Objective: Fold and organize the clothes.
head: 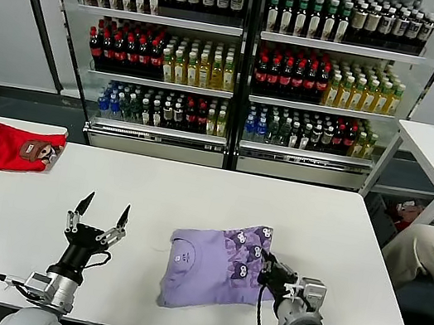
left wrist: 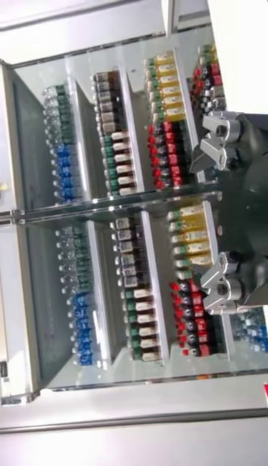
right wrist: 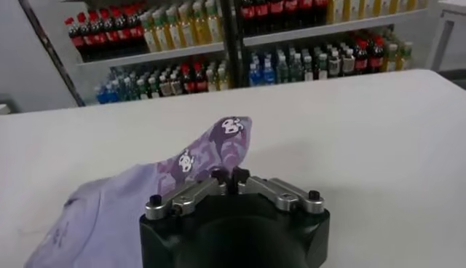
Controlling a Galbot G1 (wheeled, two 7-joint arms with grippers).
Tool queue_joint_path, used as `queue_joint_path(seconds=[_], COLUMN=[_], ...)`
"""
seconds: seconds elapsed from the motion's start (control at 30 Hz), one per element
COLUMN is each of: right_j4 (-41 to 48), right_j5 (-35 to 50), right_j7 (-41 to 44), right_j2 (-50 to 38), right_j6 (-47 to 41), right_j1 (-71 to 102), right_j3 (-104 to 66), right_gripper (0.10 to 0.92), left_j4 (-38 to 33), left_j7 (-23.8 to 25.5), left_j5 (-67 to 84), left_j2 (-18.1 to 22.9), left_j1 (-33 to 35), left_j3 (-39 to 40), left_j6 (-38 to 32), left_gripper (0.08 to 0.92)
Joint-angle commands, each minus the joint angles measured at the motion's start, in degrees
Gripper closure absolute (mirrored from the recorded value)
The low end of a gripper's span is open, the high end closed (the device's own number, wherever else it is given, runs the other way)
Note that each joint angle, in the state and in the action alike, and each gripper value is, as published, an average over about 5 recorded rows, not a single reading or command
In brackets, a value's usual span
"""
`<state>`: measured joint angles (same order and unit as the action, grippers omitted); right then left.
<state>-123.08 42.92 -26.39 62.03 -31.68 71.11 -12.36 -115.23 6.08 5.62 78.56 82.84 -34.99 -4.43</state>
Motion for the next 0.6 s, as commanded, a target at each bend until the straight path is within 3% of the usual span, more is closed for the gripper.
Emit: queue_joint_path(seconds=[0.03,0.33,0.6], right_j4=[-3.74,-2.73,3.13], right_j5=[-0.56,-5.06,-25.5], right_j7=[-0.52,1.84,9.92], right_j2=[-1.29,-1.78,-1.49], right_j6=[-0.03,0.27,9.68], right_j1=[3.93,0.34,-3.31], right_j3=[-3.95,-8.58,-9.47], right_gripper=[0.79,0.531,0.297], left_j4=[0.89,1.18,1.78], left_j7=[0.43,0.67,1.63], left_j5=[-1.66,-3.16,-3.17], left_j2=[-0.02,0.27,0.61], left_j1=[0.01,-0.35,-2.14], left_j3=[0.47,0.99,-0.17], left_j6=[-1.74,-1.39,-1.81], left_gripper=[0.177,0.177,0.177])
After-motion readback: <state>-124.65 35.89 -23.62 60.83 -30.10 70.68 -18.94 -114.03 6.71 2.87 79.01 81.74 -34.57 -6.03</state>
